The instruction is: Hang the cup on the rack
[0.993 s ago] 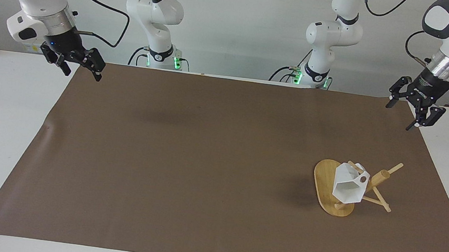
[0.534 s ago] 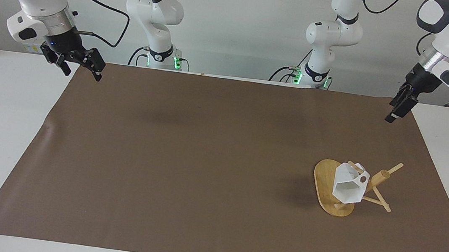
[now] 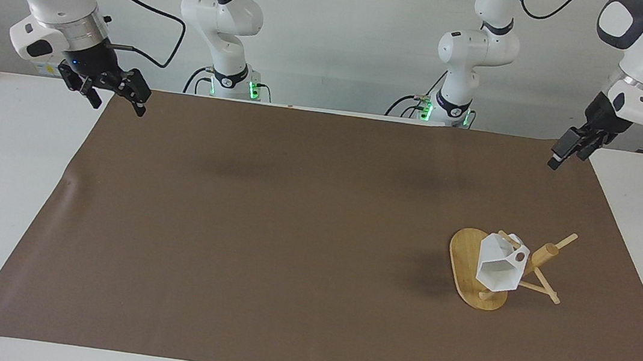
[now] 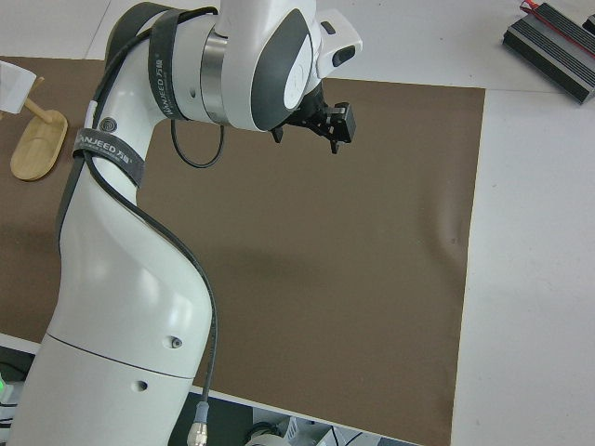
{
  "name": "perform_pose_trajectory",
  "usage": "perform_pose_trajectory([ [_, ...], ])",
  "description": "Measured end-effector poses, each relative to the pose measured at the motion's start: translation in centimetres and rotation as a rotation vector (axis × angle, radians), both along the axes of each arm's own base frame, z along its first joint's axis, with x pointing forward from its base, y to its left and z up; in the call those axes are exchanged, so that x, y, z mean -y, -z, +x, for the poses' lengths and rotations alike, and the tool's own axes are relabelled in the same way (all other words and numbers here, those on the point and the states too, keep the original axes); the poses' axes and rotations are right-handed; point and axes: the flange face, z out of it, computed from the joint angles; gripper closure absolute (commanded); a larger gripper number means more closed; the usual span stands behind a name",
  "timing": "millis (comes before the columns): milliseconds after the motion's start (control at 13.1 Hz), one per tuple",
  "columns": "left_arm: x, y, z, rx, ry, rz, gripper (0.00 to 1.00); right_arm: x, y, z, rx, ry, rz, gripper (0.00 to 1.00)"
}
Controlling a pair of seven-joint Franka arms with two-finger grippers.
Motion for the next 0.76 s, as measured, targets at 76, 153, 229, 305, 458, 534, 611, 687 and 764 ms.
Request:
perform_pose_trajectory([
  [76, 0.0, 0.0, 0.0, -0.002, 0.056, 0.009, 0.0, 0.0, 0.0, 0.0, 0.0, 0.0, 0.0, 0.0],
  [153, 0.1, -0.3, -0.1, -0.005, 0.095, 0.013, 0.0, 0.0, 0.0, 0.0, 0.0, 0.0, 0.0, 0.0],
  [229, 0.4, -0.7, -0.1, -0.01, 0.126, 0.016, 0.0, 0.0, 0.0, 0.0, 0.0, 0.0, 0.0, 0.0],
  [305, 1.0, -1.0, -0.2, -0.011, 0.158, 0.019, 0.0, 0.0, 0.0, 0.0, 0.0, 0.0, 0.0, 0.0],
  [458, 2.2, -1.4, -0.1, -0.005, 0.194, 0.022, 0.0, 0.0, 0.0, 0.0, 0.0, 0.0, 0.0, 0.0],
  [534, 2.5, -1.4, -0.1, -0.005, 0.201, 0.023, 0.0, 0.0, 0.0, 0.0, 0.0, 0.0, 0.0, 0.0],
  [611, 2.7, -1.4, -0.1, -0.006, 0.206, 0.023, 0.0, 0.0, 0.0, 0.0, 0.0, 0.0, 0.0, 0.0],
  [687, 3.1, -1.4, -0.2, -0.012, 0.214, 0.022, 0.0, 0.0, 0.0, 0.0, 0.0, 0.0, 0.0, 0.0],
  [764, 3.5, -1.4, -0.3, -0.025, 0.222, 0.021, 0.0, 0.0, 0.0, 0.0, 0.0, 0.0, 0.0, 0.0],
])
